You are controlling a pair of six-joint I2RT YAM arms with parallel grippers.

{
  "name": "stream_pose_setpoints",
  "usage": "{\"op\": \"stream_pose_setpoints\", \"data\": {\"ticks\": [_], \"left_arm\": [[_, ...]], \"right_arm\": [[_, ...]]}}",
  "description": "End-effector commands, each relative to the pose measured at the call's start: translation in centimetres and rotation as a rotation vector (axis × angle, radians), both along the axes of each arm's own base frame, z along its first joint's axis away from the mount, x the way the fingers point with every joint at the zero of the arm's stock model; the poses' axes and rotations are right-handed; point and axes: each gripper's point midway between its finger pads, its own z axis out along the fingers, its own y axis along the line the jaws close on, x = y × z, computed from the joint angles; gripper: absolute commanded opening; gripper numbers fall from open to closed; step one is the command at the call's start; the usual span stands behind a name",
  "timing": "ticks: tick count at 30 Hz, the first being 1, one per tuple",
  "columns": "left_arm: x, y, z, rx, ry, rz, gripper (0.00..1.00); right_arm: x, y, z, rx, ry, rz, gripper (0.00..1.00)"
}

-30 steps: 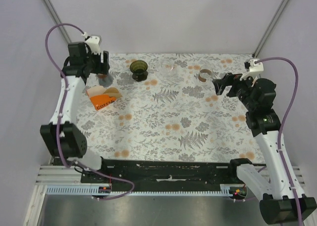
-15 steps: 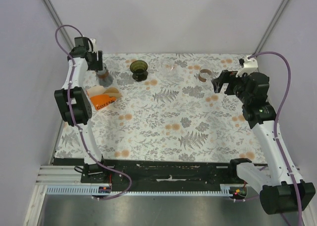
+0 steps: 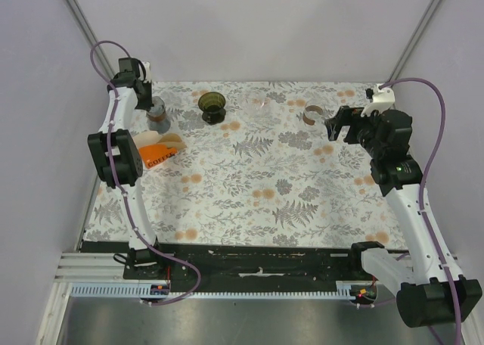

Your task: Place the coffee filter in the dripper

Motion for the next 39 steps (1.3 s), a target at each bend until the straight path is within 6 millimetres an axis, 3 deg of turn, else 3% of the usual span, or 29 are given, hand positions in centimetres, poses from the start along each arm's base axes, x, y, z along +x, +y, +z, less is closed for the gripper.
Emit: {"op": "stream_pose_setpoints", "data": {"ticks": [1, 16, 20, 24, 28, 31, 34, 37, 39], "left_arm": [[0.7, -0.8, 1.4, -0.036, -0.032, -0.020, 0.02], [1.0, -2.2, 6.3, -0.095, -0.145, -0.058, 0.02], [0.9, -3.2, 10.0, -0.129, -0.220, -0.076, 0.02], [-0.2, -4.7, 15.8, -0.171, -0.328, -0.129, 0.02], [-3.0, -9.4, 19.4, -0.234, -0.353, -0.291, 0.02], [-6.7, -16.2, 19.5, -0.197, -0.289, -0.520, 0.02], [-10.7, -22.3, 18.1, -0.125, -0.209, -0.756, 0.02], [-14.0, -26.8, 15.2, -0.112, -0.121, -0.914, 0.02], [-15.5, -28.7, 13.0, -0.104, -0.066, -0.991, 0.02]], "right_arm": [[-0.4, -0.1, 3.4, 0.000, -0.094, -0.004, 0.98], [-2.0, -0.6, 4.8, -0.013, -0.153, -0.019, 0.98], [-1.9, -0.4, 4.6, -0.009, -0.146, -0.013, 0.98], [-2.0, -0.4, 4.6, -0.006, -0.145, -0.009, 0.98], [-1.9, 0.0, 4.5, 0.003, -0.139, 0.008, 0.98], [-1.8, 0.3, 4.4, 0.012, -0.133, 0.024, 0.98], [-1.7, 0.5, 4.3, 0.020, -0.125, 0.030, 0.98], [-1.7, 0.6, 4.2, 0.021, -0.121, 0.034, 0.98], [-1.8, 0.6, 4.1, 0.021, -0.121, 0.034, 0.98]]}}
